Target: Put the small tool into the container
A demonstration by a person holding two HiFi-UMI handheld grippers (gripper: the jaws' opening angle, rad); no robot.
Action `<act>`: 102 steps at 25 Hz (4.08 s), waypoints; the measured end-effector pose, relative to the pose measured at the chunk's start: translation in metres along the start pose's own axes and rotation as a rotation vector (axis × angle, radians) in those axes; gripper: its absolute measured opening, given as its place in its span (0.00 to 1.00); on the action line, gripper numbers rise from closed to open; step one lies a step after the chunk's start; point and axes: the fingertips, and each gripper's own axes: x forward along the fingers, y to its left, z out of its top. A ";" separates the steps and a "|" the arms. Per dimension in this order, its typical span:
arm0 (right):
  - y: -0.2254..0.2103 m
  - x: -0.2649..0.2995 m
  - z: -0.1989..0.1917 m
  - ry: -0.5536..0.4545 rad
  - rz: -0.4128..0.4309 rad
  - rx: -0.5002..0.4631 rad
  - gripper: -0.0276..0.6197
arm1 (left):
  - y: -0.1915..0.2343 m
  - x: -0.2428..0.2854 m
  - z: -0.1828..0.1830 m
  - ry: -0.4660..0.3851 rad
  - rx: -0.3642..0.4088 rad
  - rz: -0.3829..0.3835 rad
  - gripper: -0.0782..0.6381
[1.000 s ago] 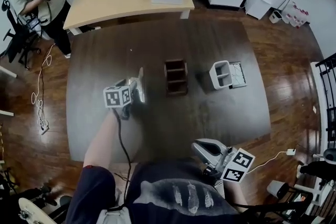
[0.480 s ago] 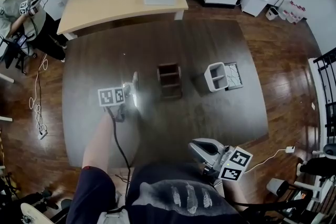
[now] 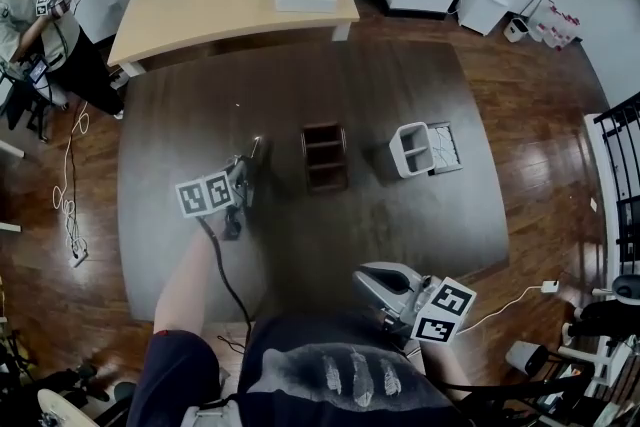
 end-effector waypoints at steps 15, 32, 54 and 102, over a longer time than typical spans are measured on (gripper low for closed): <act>0.002 -0.004 0.000 -0.018 0.016 0.002 0.04 | -0.189 -0.038 0.137 -0.516 0.259 -0.325 0.12; -0.015 -0.031 0.006 -0.060 -0.058 0.044 0.04 | -0.217 0.048 0.112 -0.441 0.491 -0.201 0.12; -0.016 -0.018 0.011 -0.047 -0.037 0.016 0.04 | -0.192 0.046 0.031 -0.247 0.819 -0.111 0.13; -0.004 -0.084 0.037 -0.572 -0.369 0.174 0.04 | -0.319 -0.075 -0.037 -0.043 0.786 -0.841 0.11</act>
